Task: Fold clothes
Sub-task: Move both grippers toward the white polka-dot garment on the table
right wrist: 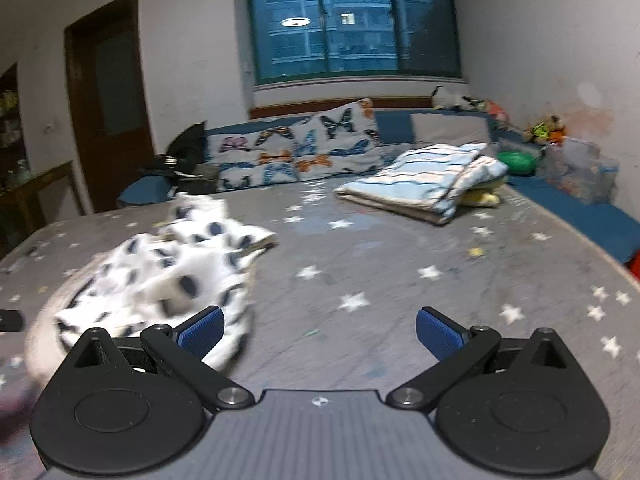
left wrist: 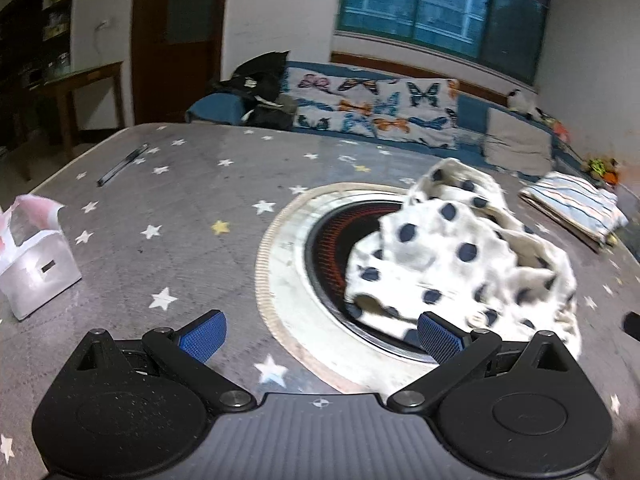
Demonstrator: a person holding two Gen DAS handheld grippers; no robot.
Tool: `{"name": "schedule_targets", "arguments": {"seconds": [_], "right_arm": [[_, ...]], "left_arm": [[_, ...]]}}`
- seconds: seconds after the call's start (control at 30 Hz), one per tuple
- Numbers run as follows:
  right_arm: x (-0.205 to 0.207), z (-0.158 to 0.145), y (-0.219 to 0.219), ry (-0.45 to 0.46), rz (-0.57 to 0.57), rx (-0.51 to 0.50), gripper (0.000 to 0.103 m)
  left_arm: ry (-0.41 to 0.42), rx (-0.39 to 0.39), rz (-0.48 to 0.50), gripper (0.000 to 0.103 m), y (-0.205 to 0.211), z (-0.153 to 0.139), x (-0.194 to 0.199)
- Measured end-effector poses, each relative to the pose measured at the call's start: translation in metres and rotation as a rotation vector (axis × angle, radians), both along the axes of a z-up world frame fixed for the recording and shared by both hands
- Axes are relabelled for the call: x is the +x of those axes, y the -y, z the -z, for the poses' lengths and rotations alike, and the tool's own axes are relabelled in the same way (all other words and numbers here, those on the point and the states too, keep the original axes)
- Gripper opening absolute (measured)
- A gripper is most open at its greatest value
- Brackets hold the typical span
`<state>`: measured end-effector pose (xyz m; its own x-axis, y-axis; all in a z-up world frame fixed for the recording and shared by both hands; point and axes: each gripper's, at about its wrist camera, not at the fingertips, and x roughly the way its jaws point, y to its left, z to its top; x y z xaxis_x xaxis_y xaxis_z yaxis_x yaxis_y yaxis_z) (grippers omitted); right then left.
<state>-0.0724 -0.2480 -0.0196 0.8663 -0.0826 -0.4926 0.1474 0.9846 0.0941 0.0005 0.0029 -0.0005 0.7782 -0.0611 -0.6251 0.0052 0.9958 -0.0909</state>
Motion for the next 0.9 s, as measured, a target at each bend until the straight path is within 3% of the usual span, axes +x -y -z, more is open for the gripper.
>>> {"name": "schedule_targets", "arguments": {"seconds": [0.23, 0.33, 0.43, 0.9], "right_arm": [[-0.003, -0.003, -0.005, 0.005, -0.014, -0.106, 0.103], [-0.017, -0.001, -0.036, 0.021, -0.028, -0.179, 0.103], [-0.002, 0.017, -0.045, 0.013, -0.072, -0.14, 0.103], [-0.046, -0.011, -0.051, -0.024, -0.209, -0.042, 0.103]], "left_arm": [[0.008, 0.047, -0.012, 0.103, -0.022, 0.004, 0.003], [0.029, 0.059, 0.004, 0.103, -0.017, 0.007, -0.009], [0.019, 0.039, 0.034, 0.103, -0.024, 0.008, -0.011], [0.019, 0.056, 0.112, 0.103, -0.032, -0.003, -0.041]]}}
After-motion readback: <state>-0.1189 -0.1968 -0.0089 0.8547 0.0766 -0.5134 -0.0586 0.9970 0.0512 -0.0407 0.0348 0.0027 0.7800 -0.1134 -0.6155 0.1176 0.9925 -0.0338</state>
